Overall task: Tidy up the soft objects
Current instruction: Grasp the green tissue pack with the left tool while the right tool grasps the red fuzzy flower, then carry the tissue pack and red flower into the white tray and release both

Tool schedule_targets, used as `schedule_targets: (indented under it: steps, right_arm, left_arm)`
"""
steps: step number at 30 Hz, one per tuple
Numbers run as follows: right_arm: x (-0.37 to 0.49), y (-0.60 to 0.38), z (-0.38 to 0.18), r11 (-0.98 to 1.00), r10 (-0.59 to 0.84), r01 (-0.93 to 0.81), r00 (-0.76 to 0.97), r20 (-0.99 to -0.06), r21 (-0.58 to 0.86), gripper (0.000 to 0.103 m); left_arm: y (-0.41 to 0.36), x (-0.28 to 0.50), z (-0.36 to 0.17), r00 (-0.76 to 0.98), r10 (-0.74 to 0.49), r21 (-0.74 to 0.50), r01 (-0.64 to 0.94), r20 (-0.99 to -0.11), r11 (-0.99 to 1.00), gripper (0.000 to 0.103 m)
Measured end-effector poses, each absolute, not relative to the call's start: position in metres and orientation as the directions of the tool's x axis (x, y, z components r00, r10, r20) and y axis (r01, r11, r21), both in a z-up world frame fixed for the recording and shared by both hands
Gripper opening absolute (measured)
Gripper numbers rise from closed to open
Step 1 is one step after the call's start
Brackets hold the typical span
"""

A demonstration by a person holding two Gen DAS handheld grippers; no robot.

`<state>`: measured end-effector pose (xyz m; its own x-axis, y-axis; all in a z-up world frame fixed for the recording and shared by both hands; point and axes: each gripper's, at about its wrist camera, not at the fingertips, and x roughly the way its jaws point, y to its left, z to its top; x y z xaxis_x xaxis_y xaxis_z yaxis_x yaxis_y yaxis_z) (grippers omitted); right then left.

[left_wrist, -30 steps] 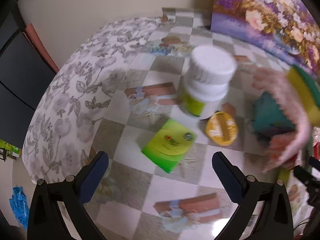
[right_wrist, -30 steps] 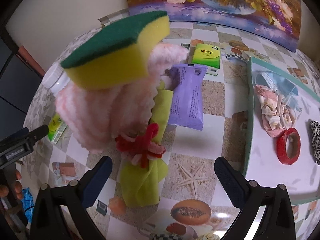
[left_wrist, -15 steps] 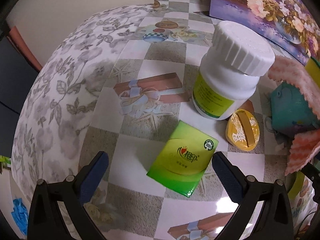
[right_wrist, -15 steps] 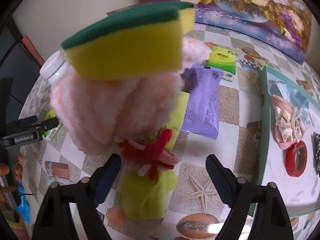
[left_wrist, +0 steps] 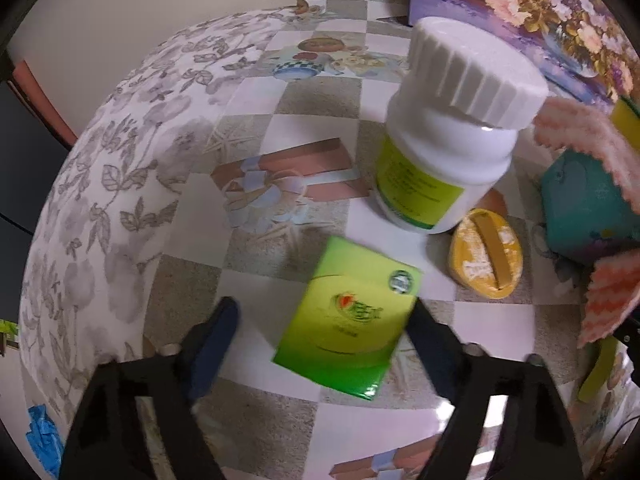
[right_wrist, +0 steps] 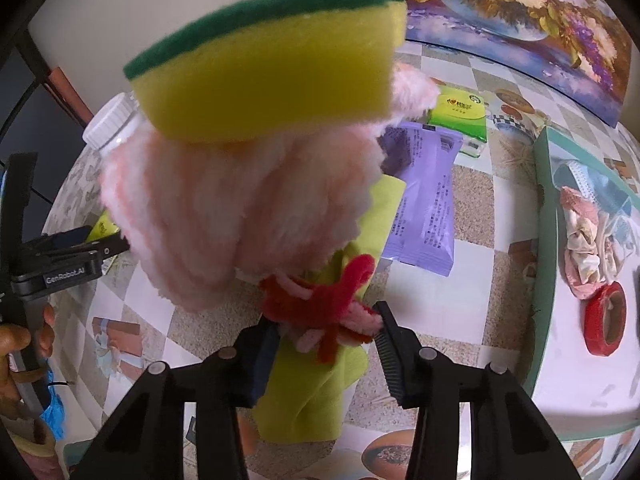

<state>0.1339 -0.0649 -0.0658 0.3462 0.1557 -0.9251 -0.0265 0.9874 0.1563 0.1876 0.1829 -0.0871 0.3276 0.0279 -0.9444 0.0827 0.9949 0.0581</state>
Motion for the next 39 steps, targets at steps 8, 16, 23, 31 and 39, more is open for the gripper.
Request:
schedule_targets:
  steps: [8,16,23,31,39]
  right_arm:
    - [0.127,-0.068,-0.062,0.984,0.173,-0.015,0.347,-0.922,0.179,0.045]
    - [0.126,-0.086,-0.054,0.982,0.172,0.008,0.359,-0.917,0.187,0.045]
    - [0.116,-0.101,-0.037,0.979,0.182,0.016,0.391,-0.902,0.205,0.045]
    - [0.109,-0.122,-0.019,0.971,0.172,0.076,0.434,-0.884,0.226,0.045]
    - [0.103,-0.152,0.01,0.98,0.05,0.143,0.5,-0.864,0.139,0.045]
  left_arm:
    - [0.178,0.183,-0.082,0.334,0.041,0.068,0.069,-0.942,0.995,0.054]
    - [0.188,0.167,-0.064,0.334,0.023,0.006,-0.052,-0.942,0.999,0.051]
    - [0.178,0.149,-0.032,0.363,0.008,-0.026,-0.089,-0.932,0.996,0.051]
    - [0.151,0.129,0.028,0.454,-0.032,-0.053,-0.034,-0.891,0.998,0.051]
    - [0.079,0.122,0.089,0.526,-0.127,-0.073,0.122,-0.841,0.99,0.051]
